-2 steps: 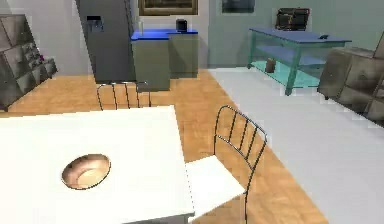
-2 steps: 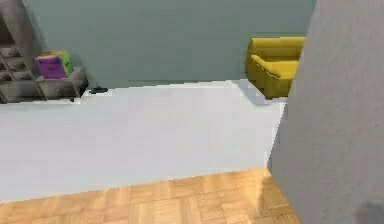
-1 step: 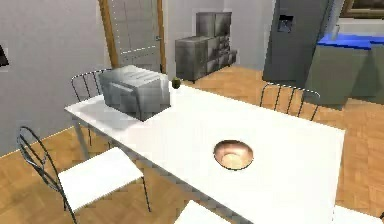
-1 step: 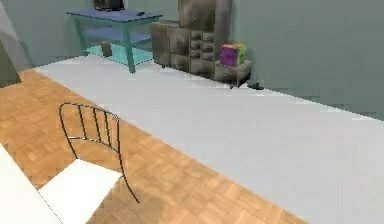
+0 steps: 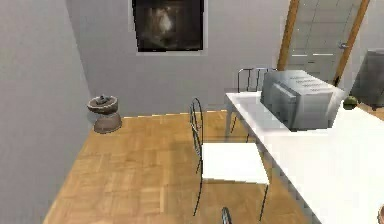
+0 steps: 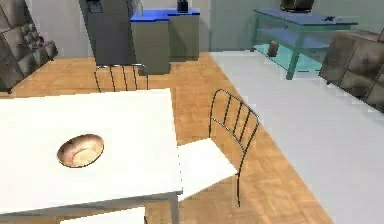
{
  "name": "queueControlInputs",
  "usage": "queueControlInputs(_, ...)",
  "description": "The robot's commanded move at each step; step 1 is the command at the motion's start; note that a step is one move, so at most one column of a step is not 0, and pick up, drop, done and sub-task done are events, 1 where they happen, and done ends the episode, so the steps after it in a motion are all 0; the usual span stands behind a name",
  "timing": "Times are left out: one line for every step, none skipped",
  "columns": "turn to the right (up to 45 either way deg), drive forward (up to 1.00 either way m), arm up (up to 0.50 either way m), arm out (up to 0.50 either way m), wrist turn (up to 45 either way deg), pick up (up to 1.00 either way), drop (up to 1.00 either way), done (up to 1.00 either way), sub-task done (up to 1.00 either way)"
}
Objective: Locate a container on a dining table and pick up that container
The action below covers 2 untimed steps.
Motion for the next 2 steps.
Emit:
queueControlInputs(-27.0, 0.00, 0.00, 0.00, 0.0, 0.00, 0.00, 0.00, 0.00)
queueControlInputs(0.0, 0.00, 0.50, 0.00, 0.0, 0.00, 0.00, 0.00, 0.00)
